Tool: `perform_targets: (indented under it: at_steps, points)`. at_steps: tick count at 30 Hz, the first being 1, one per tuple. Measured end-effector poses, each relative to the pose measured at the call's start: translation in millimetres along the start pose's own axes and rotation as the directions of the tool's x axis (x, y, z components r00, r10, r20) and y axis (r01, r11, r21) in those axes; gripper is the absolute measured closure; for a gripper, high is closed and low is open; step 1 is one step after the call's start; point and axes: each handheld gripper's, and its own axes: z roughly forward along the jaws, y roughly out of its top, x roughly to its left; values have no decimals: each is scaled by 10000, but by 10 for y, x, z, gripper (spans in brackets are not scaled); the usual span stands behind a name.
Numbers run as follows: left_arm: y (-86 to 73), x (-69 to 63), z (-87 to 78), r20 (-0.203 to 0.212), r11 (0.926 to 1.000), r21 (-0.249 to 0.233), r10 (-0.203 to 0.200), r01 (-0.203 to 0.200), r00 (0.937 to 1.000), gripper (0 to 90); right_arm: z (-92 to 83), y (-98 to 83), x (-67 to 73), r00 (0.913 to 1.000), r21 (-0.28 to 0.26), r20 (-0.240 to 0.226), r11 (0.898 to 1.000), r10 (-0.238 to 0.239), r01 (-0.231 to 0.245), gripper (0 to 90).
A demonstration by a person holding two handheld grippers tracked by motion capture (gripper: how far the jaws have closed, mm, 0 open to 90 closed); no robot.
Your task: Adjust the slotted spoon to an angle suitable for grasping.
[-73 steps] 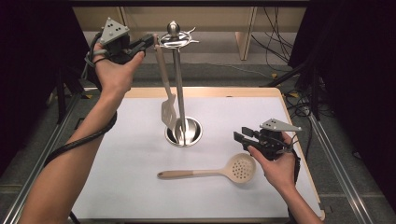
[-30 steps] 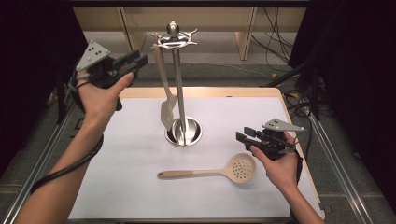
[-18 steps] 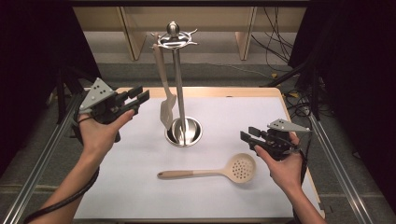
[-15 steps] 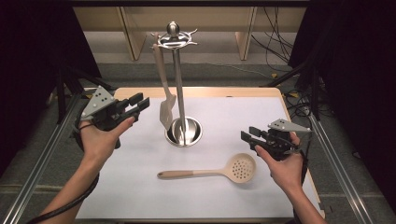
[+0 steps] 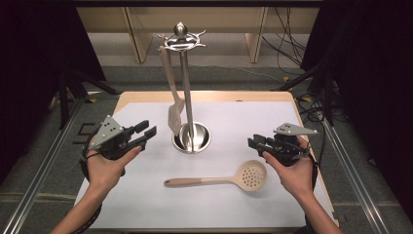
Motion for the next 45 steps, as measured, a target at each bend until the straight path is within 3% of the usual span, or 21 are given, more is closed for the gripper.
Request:
perform_targets:
  at_steps: [2,8,11,15,16,18,19,20,22,24,25,26,32,33,35,37,38,40,41,42,45]
  points:
    - [-55,-47,8,219,9986,508,156,-167,9996,689,-4,0,-25,9999,107,96,9999,-77,76,697]
    - [-247,-240,72,1377,9805,1959,-426,150,9896,850,-24,-23,-21,9997,108,158,9997,198,-200,692]
    - [-351,-310,121,2103,9602,2792,-546,-64,9761,882,-33,-21,-4,9996,159,154,9996,242,-245,686]
    - [-520,-385,183,2466,9239,3823,-868,-146,9652,892,-41,-17,22,9993,285,152,9990,331,-335,683]
    - [-549,-391,196,2555,9185,3946,-822,-263,9633,892,-33,-17,-2,9998,219,189,9997,-63,59,683]
    - [-639,-397,236,2812,8905,4508,-759,-619,9566,893,-30,-24,26,9994,344,122,9989,314,-318,681]
    - [-673,-415,246,2789,8788,4743,-930,-529,9558,893,-32,-19,-2,9999,306,147,9995,-44,39,681]
    - [-723,-433,263,2787,8489,5254,-1087,-568,9542,893,-31,-19,-4,9998,333,172,9994,-61,55,680]
    - [-807,-460,302,3018,8156,5731,-1197,-796,9458,894,-30,-24,17,9994,394,106,9986,339,-343,677]
    - [-896,-495,334,2886,7795,6226,-1461,-695,9462,894,-29,-23,10,9995,387,116,9988,299,-303,676]
    - [-918,-493,346,2996,7737,6278,-1396,-849,9438,894,-31,-22,7,9995,394,105,9988,285,-289,675]
    - [-952,-494,355,2941,7549,6492,-1367,-928,9460,894,-32,-22,7,9995,394,112,9988,282,-286,675]
    - [-1052,-503,394,2984,7017,7016,-1314,-1239,9454,894,-41,-20,6,9993,392,55,9985,378,-380,670]
    - [-1049,-475,398,3182,6813,7127,-1019,-1670,9425,894,-39,-20,6,9994,397,82,9987,327,-330,669]
    - [-1076,-498,416,2901,6870,7155,-1269,-1269,9485,894,-39,-16,7,9997,401,39,9989,239,-241,667]
    - [-1072,-460,432,2988,6685,7285,-1137,-1495,9475,894,-41,-9,1,9999,479,120,9988,57,-62,666]
    - [-1077,-470,444,2868,6822,7197,-1223,-1294,9502,894,-27,-13,2,9999,355,46,9993,98,-100,666]
    - [-1072,-471,456,2717,6815,7220,-1210,-1192,9547,894,-33,-10,-3,9999,397,121,9992,-14,9,665]
    - [-1059,-435,470,2934,6677,7279,-977,-1560,9510,894,-29,-11,-12,9995,348,242,9992,-206,197,665]
    - [-1057,-436,477,2822,6674,7306,-1028,-1442,9538,894,-34,-12,25,9994,652,159,9973,317,-327,665]
    - [-1047,-405,507,2781,6675,7297,-912,-1486,9562,895,-5,-14,8,9999,585,85,9982,-90,85,664]
